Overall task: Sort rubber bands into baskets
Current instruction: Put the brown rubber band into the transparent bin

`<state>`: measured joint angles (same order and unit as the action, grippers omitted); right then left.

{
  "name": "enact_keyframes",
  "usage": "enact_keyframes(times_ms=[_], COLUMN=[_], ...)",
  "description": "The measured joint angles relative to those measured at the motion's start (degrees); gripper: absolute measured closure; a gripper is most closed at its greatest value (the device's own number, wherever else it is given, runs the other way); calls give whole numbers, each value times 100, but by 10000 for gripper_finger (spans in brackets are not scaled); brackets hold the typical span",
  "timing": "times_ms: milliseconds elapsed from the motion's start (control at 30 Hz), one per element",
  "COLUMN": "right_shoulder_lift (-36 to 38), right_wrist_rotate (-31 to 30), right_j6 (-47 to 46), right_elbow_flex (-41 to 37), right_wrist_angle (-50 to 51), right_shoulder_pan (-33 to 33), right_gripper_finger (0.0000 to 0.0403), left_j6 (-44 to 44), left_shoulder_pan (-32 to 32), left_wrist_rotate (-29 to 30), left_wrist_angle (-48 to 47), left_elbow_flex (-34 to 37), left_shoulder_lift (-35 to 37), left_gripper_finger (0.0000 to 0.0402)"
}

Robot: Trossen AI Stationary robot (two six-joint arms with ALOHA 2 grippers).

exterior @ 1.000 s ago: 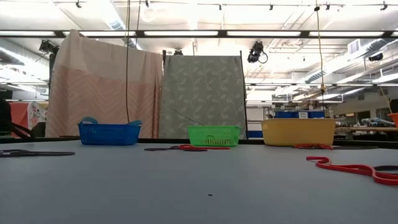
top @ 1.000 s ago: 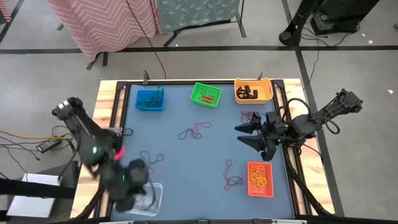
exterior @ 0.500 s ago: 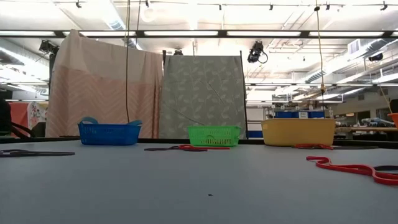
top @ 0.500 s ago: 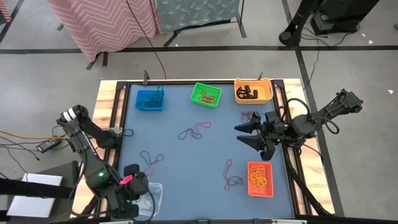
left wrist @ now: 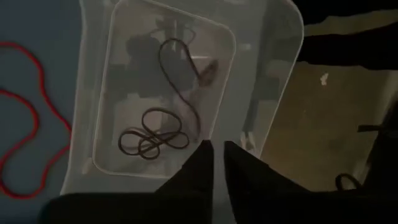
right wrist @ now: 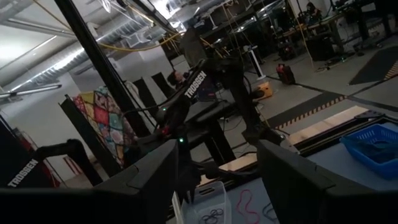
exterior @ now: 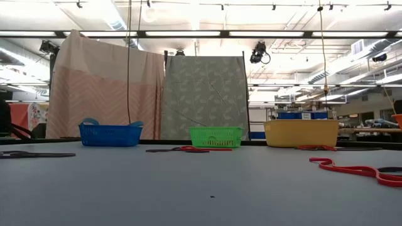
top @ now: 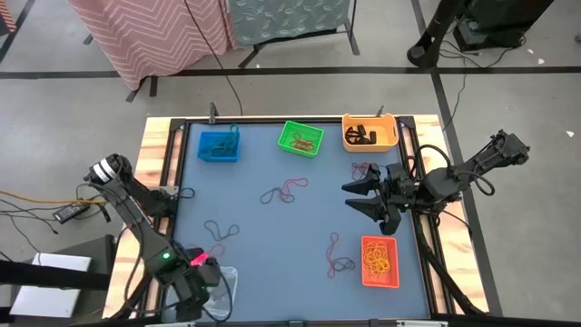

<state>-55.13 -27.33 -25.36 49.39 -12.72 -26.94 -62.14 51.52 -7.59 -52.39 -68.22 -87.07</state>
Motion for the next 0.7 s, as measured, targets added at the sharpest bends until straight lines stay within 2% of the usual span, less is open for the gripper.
enact_keyframes(times_ms=[200,333,500,567,700], right_shoulder_lift=[0,0,0,0,0], right_wrist_rotate=[0,0,1,2,-39], right_j6=[-29,-46,-201,-206,-198], right_elbow_flex=[0,0,0,0,0], right_wrist_angle=[1,1,1,1,1], right_shoulder_pan=[-2,-2,-2,-2,-2], right_gripper_finger=[172,172,172,172,172], left_j6=[289,1062,2474,2867,3371], left_shoulder_pan=[-461,-985,-1900,-2255,-2721], left_wrist_rotate=[-301,-497,505,853,938], left_wrist_angle=[-9,-502,-1203,-1098,-457], left_elbow_flex=[-1,-72,-192,-47,694], left_shoulder_lift=[13,13,24,26,22], left_gripper_finger=[279,217,154,136,117])
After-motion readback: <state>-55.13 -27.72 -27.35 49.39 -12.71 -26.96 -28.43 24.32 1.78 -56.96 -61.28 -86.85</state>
